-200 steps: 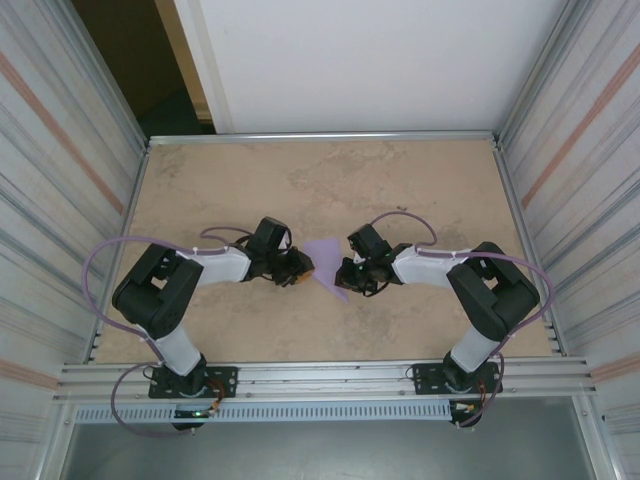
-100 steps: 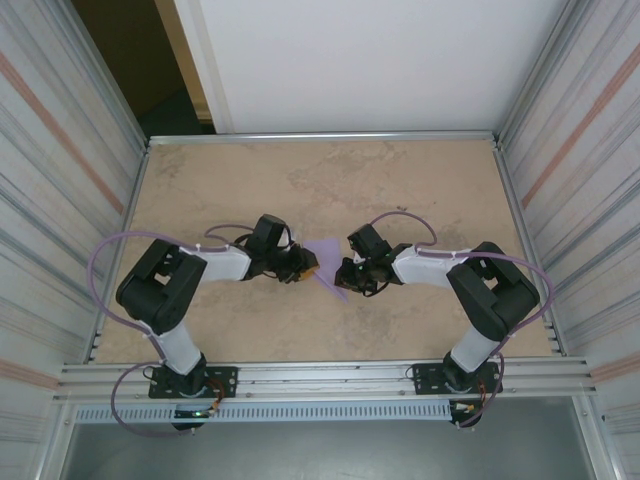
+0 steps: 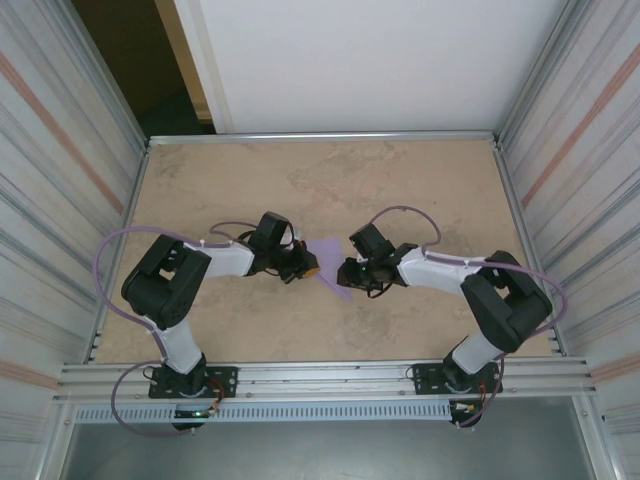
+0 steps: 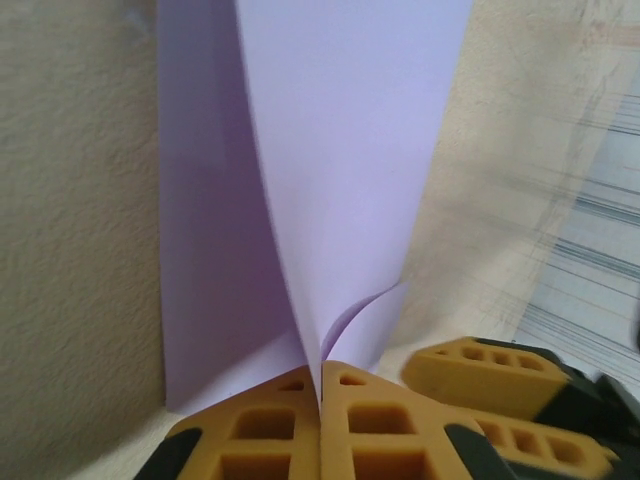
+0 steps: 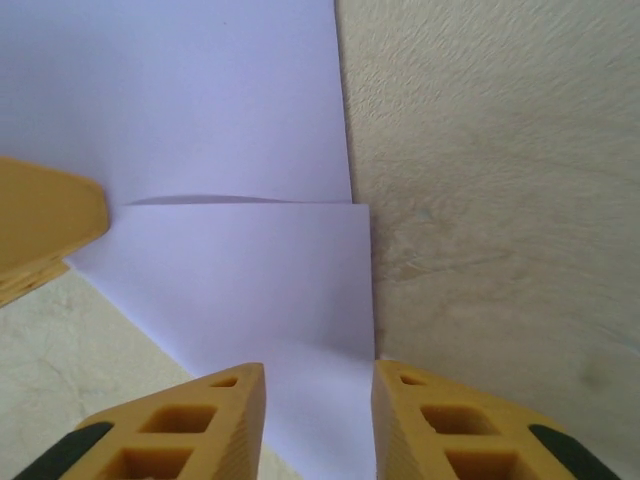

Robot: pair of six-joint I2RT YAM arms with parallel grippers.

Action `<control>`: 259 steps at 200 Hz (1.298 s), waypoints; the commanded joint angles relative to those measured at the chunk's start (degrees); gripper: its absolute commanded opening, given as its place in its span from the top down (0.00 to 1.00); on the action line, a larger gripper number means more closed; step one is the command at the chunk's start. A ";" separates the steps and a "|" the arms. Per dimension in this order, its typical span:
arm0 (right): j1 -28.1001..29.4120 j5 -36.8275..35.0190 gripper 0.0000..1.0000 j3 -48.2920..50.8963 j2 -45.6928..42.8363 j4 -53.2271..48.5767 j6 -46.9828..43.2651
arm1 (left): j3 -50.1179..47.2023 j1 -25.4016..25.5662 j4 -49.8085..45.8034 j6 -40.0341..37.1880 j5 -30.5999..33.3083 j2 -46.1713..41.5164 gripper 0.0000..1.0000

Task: Fold a paper plane with a square sheet of paper (pick it up from the middle)
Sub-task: Fourth fold the wing at the center of the table.

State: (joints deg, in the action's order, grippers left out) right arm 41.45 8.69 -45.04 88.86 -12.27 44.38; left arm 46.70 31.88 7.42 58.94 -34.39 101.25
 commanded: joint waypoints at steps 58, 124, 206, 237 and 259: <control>13.10 -24.27 0.65 -7.84 0.29 -11.11 -7.73 | 4.44 1.13 -8.21 2.48 4.70 -3.67 0.96; 16.90 -29.44 0.67 -12.62 8.51 -12.04 -7.12 | 5.38 1.42 -10.05 3.05 4.68 -3.08 0.96; 17.43 -30.20 0.70 -14.19 12.03 -12.29 -8.56 | 5.77 1.41 -11.06 2.94 4.46 -3.28 0.95; 18.22 -31.31 0.64 -14.22 11.84 -12.77 -9.31 | 6.10 1.43 -11.94 2.76 4.66 -3.25 0.95; 18.40 -32.37 0.64 -13.51 10.56 -12.87 -9.23 | 6.49 1.38 -12.62 2.27 4.74 -3.08 0.95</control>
State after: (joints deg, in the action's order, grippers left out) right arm 59.31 -20.73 -57.65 100.38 -23.33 36.32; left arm 51.55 33.04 -3.01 61.56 -30.35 99.18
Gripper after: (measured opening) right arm 0.359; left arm 0.049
